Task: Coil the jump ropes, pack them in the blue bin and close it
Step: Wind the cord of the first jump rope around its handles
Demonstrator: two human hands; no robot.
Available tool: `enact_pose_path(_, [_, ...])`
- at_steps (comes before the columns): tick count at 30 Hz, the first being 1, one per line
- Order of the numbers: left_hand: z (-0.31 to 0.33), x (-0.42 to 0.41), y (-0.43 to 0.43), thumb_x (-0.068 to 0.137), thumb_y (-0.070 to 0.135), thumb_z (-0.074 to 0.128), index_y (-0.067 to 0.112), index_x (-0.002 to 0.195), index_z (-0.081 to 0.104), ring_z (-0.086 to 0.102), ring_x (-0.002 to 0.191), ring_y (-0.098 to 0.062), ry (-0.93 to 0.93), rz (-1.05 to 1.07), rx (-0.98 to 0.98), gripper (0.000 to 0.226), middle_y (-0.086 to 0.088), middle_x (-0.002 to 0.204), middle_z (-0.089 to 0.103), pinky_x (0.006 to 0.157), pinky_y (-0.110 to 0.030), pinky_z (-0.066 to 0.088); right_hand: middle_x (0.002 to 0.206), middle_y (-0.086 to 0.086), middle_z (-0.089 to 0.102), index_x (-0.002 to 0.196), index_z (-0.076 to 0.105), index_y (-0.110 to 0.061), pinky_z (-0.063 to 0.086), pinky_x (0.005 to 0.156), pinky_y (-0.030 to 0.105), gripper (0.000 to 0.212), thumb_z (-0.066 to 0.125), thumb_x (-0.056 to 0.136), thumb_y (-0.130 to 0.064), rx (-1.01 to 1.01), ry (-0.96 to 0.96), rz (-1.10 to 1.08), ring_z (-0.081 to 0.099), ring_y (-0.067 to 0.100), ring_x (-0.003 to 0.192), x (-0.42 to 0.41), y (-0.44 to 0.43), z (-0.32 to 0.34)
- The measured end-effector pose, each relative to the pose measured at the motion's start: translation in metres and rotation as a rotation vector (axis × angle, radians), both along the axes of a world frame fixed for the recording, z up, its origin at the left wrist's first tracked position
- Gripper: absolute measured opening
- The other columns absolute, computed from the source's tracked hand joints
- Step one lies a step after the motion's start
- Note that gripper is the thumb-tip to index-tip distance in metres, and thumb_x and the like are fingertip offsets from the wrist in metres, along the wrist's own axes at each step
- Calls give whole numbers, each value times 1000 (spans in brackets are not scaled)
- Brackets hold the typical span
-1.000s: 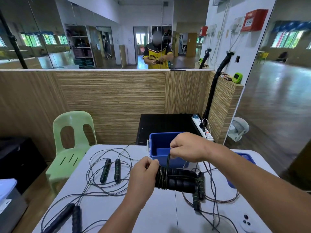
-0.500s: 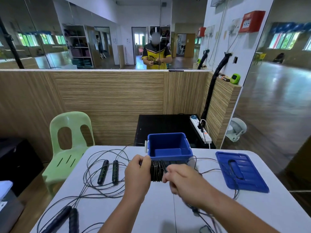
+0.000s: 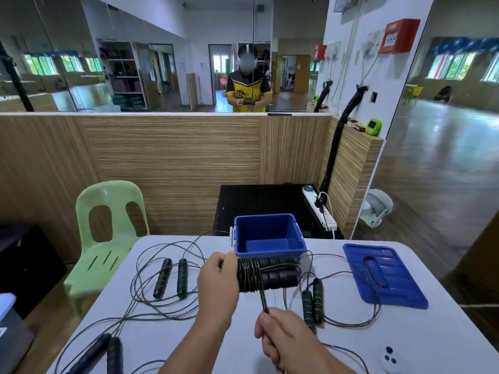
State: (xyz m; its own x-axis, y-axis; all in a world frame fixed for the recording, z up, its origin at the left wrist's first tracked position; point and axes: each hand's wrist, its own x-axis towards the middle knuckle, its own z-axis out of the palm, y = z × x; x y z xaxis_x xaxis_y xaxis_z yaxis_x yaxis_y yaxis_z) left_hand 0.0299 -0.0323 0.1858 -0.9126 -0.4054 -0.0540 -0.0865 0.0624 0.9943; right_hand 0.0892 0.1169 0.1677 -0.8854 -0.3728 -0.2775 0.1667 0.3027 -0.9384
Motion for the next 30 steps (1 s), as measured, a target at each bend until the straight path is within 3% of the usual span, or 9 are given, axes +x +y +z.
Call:
enact_pose_path(4, [6, 6, 5, 100, 26, 51, 14, 72, 41, 33, 59, -19, -16, -37, 72, 32, -7, 66, 38, 46, -30, 27, 63, 3, 50, 81, 59, -20, 46, 58, 31, 34, 42, 104, -38, -3, -61, 32, 43, 18, 57, -10, 5, -8])
enact_pose_path(7, [14, 9, 7, 100, 23, 50, 13, 72, 45, 35, 51, -16, -30, -77, 95, 30, -1, 59, 42, 43, -26, 28, 63, 1, 51, 80, 56, -16, 56, 70, 38, 33, 48, 105, -36, 16, -42, 101, 47, 16, 58, -27, 12, -9])
enact_pose_path(10, [20, 12, 8, 99, 21, 50, 13, 71, 49, 39, 52, -15, -44, -130, 87, 29, 3, 56, 47, 41, -23, 31, 68, -1, 56, 82, 56, -14, 55, 79, 38, 32, 51, 105, -37, 122, 22, 163, 54, 15, 63, -49, 23, -7])
enact_pose_path(14, [24, 15, 5, 98, 20, 50, 14, 72, 51, 40, 57, -17, -61, -186, 73, 27, -1, 60, 47, 45, -24, 32, 75, -7, 59, 79, 60, -18, 53, 83, 27, 28, 50, 104, -16, 327, 130, 281, 56, 4, 68, -77, 32, 10])
enact_pose_path(16, [24, 16, 2, 97, 18, 49, 15, 72, 50, 38, 58, -17, -65, -231, 45, 25, -2, 62, 46, 47, -25, 30, 87, -8, 58, 89, 64, -20, 50, 93, 31, 24, 50, 103, -7, 473, 160, 301, 54, 4, 78, -93, 36, 23])
enact_pose_path(19, [21, 16, -4, 96, 17, 50, 14, 71, 47, 35, 59, -20, -64, -268, 4, 26, -5, 65, 43, 45, -26, 27, 76, -7, 54, 77, 58, -23, 44, 75, 33, 22, 56, 96, -12, 541, 314, 368, 50, 9, 71, -115, 38, 36])
enact_pose_path(22, [16, 15, -8, 96, 17, 52, 15, 72, 45, 33, 66, -22, -74, -287, -6, 25, -8, 69, 39, 47, -26, 24, 70, -8, 54, 74, 60, -24, 41, 65, 29, 23, 59, 97, -23, 674, 414, 426, 50, 10, 66, -126, 40, 57])
enact_pose_path(26, [9, 13, -11, 97, 20, 54, 16, 72, 45, 35, 66, -22, -86, -292, -35, 27, -6, 68, 40, 49, -27, 26, 62, -11, 54, 68, 61, -22, 39, 60, 26, 27, 62, 95, -28, 754, 452, 443, 48, 3, 57, -139, 37, 90])
enact_pose_path(30, [5, 7, -13, 94, 23, 55, 18, 70, 46, 36, 66, -21, -100, -273, -48, 25, -5, 67, 41, 58, -37, 30, 65, -11, 60, 59, 60, -28, 43, 65, 27, 33, 65, 92, -28, 790, 465, 429, 54, 6, 64, -140, 33, 110])
